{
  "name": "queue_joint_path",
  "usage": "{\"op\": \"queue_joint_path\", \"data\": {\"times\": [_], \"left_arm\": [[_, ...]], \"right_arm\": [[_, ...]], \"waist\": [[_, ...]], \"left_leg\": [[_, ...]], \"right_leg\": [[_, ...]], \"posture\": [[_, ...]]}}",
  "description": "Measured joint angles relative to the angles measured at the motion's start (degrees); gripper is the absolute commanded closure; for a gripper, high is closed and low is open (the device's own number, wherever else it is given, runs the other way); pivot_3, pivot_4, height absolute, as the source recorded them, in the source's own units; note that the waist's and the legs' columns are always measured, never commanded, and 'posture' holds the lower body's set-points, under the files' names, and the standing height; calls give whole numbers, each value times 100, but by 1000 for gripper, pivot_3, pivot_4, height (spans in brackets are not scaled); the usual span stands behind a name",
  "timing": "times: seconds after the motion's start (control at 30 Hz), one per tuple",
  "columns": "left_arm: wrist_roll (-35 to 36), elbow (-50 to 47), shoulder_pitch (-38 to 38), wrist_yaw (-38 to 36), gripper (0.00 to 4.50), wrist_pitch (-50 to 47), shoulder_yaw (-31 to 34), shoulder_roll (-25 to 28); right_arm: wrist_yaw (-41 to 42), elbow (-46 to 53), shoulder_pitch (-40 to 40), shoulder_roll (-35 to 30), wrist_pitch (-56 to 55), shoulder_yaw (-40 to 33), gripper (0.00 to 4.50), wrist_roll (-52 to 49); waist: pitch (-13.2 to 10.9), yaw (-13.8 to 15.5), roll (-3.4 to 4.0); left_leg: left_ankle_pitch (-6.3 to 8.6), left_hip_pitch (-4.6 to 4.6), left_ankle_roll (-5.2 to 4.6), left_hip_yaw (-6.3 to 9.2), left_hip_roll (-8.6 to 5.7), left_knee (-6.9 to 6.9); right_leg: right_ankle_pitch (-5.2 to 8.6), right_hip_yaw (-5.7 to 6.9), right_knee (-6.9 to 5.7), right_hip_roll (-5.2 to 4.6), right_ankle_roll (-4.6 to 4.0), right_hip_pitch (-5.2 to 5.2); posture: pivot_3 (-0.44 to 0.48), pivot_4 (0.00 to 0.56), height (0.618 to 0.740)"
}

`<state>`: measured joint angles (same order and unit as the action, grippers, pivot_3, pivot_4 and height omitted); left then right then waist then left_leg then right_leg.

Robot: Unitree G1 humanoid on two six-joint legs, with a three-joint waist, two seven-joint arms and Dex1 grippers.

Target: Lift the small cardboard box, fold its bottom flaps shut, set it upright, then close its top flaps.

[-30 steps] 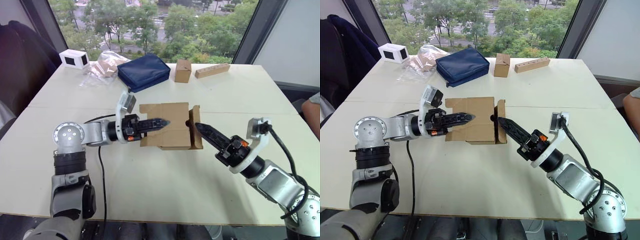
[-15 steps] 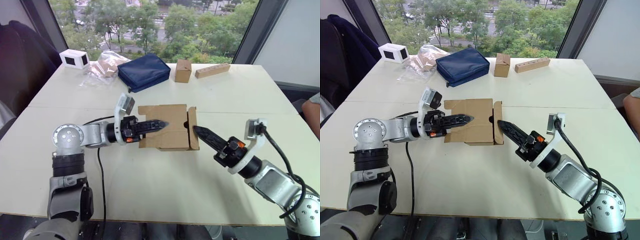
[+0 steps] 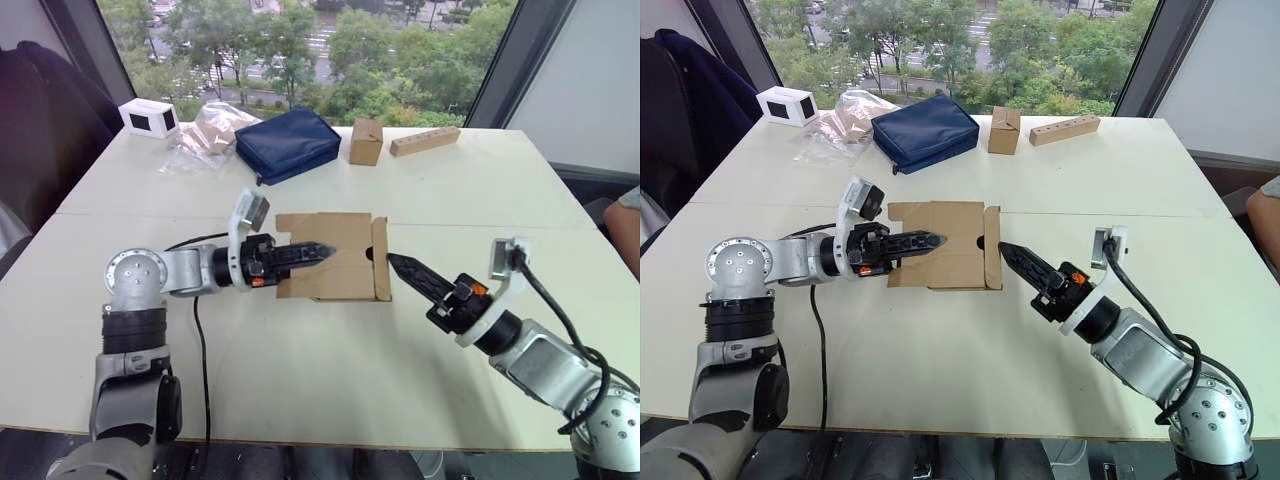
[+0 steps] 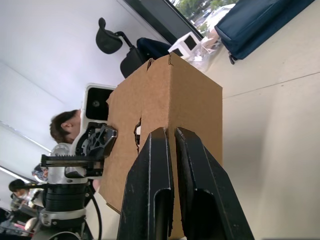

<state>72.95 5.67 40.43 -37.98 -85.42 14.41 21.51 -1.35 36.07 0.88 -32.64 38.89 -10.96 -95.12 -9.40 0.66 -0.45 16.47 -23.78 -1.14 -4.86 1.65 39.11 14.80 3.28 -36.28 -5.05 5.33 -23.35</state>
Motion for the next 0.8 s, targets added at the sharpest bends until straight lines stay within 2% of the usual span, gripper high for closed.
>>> {"op": "queue_joint_path", "data": {"times": [0.57, 0.67, 0.73, 0.8], "left_arm": [[-13, 0, -49, -135, 4500, 115, -44, 78], [-16, 0, -93, -151, 4500, 118, -44, 78], [-16, -1, -117, -165, 4500, 119, -44, 78], [-16, -2, -128, -175, 4500, 120, -45, 78]], "right_arm": [[71, 26, 10, -17, -4, 5, 4279, -17], [71, 26, 10, -17, -14, 5, 3508, -16], [62, 26, 10, -17, -15, 5, 2765, -6], [43, 25, 10, -17, -15, 5, 2765, 6]], "waist": [[0, -1, 0], [0, -1, 0], [0, 0, 0], [0, 0, 0]], "left_leg": [[1, -1, -1, 0, 0, 0], [1, -1, -1, 0, 0, 0], [1, -1, -1, 0, 0, 0], [1, -1, -1, 0, 0, 0]], "right_leg": [[0, 0, 1, -1, 0, 0], [0, 0, 1, -1, -1, 0], [0, 0, 1, -1, -1, 0], [0, 0, 2, -1, -1, 0]], "posture": [[0, 150, 740], [0, 150, 740], [0, 150, 740], [0, 150, 740]]}}
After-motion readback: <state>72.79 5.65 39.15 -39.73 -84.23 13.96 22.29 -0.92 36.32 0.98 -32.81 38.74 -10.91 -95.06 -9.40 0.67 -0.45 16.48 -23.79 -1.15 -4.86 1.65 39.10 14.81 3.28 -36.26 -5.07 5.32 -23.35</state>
